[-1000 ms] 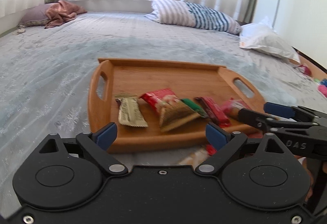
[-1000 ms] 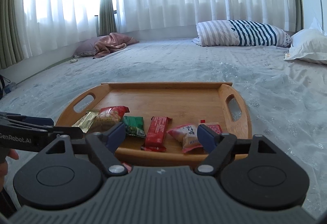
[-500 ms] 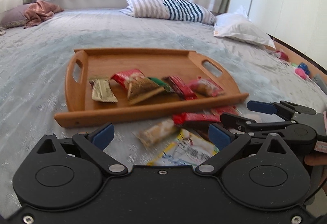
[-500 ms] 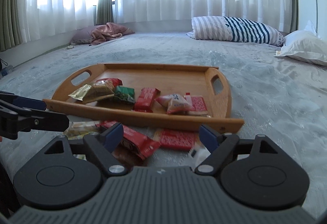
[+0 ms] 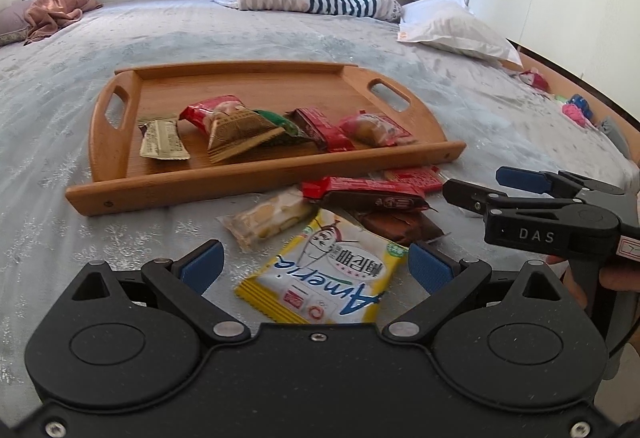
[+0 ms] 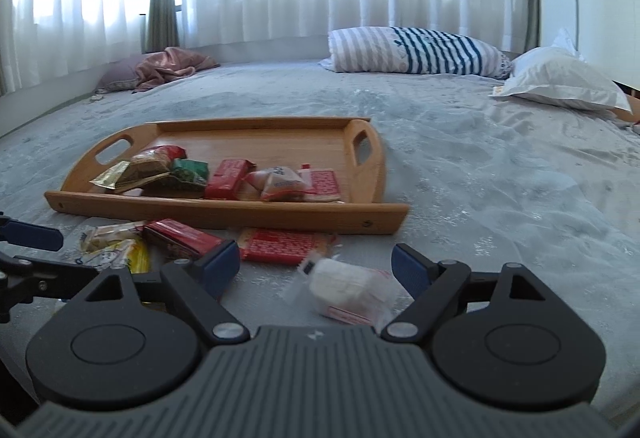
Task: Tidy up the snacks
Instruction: 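Move both tools back to the pile beside the tray, then grasp the yellow Amerie packet with the left tool while the right tool grasps the white bun bag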
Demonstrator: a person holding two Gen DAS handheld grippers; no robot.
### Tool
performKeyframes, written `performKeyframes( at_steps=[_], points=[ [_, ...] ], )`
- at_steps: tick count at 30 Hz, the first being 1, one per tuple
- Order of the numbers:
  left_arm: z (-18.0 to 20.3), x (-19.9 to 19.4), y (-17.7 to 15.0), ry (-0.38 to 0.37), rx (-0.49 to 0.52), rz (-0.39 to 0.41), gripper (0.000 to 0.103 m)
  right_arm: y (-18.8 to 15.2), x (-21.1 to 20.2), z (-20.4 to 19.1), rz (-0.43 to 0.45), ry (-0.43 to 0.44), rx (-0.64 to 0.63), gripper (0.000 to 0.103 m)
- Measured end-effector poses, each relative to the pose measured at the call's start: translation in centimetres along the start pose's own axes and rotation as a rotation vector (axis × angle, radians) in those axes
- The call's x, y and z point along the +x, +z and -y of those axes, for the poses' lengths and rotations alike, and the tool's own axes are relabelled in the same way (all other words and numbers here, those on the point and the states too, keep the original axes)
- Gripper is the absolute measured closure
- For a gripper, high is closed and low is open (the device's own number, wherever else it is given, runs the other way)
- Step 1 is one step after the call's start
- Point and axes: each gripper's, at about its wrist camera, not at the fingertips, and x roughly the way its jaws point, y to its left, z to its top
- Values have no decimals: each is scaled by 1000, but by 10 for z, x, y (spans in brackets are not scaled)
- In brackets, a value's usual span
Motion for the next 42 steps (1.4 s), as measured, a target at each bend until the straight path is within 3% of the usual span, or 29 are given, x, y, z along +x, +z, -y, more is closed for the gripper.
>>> performKeyframes(
  at_steps=[16,23,31,42],
  points=[
    [9,7,-3,-16,29,-41,34,-13,6,4,-36,-43,49,14],
    [9,6,-4,-13,31,-43,35,-15,7,-5,-38,-42,21,22],
    [10,6,-3,-11,23,-42,39,-14,6,-7,-27,-44,31,43],
    [10,0,0,1,8,-38,40,-13,1,-6,-6,-49,65,53]
  ],
)
